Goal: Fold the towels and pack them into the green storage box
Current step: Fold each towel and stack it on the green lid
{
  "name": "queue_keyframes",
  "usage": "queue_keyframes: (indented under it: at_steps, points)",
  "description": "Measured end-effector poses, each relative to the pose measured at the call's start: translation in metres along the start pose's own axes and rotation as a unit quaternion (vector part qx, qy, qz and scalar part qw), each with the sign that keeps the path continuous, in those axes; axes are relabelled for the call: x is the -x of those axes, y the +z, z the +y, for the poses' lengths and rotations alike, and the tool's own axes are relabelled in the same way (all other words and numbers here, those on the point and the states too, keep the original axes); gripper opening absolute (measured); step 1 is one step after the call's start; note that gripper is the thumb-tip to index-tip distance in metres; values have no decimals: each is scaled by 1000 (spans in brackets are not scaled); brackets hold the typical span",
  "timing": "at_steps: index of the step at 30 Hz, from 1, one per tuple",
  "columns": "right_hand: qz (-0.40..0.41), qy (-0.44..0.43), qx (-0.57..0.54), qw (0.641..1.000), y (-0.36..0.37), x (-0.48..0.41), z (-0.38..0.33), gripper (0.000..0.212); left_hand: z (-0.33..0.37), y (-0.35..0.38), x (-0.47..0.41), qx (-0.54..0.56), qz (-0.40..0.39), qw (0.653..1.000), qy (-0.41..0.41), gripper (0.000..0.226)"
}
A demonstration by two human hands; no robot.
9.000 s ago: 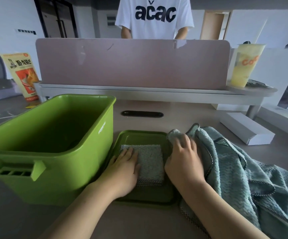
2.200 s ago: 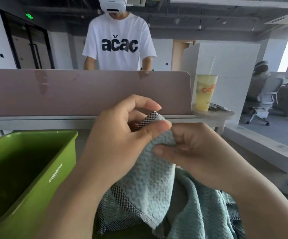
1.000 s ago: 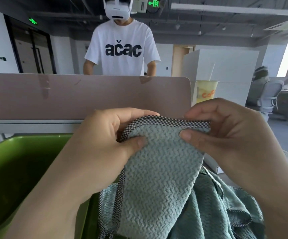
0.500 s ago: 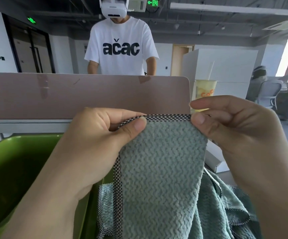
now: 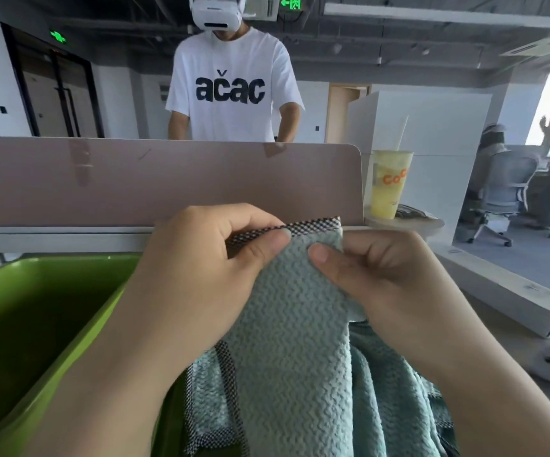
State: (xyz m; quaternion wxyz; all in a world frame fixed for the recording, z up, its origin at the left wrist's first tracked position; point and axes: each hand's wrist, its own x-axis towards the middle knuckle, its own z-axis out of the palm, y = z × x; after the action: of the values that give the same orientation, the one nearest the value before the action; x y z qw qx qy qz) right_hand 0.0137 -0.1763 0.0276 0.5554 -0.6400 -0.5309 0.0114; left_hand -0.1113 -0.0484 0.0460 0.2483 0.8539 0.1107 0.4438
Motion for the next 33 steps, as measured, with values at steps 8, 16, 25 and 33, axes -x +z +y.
queue_keyframes:
  at_steps: [8,16,25,33]
  points:
    - [10,-15,98,995,11,-1,-2,50,6,12,0,-113,32,990,79,14]
    - [-92,59,92,990,9,-2,9,24,1,15,0,-87,79,992,36,9]
    - [-83,48,128,987,18,-5,20,36,-5,21,-3,1,65,997,51,4]
    - [-119,112,123,979,26,-7,44,28,-5,18,-3,57,113,989,77,12]
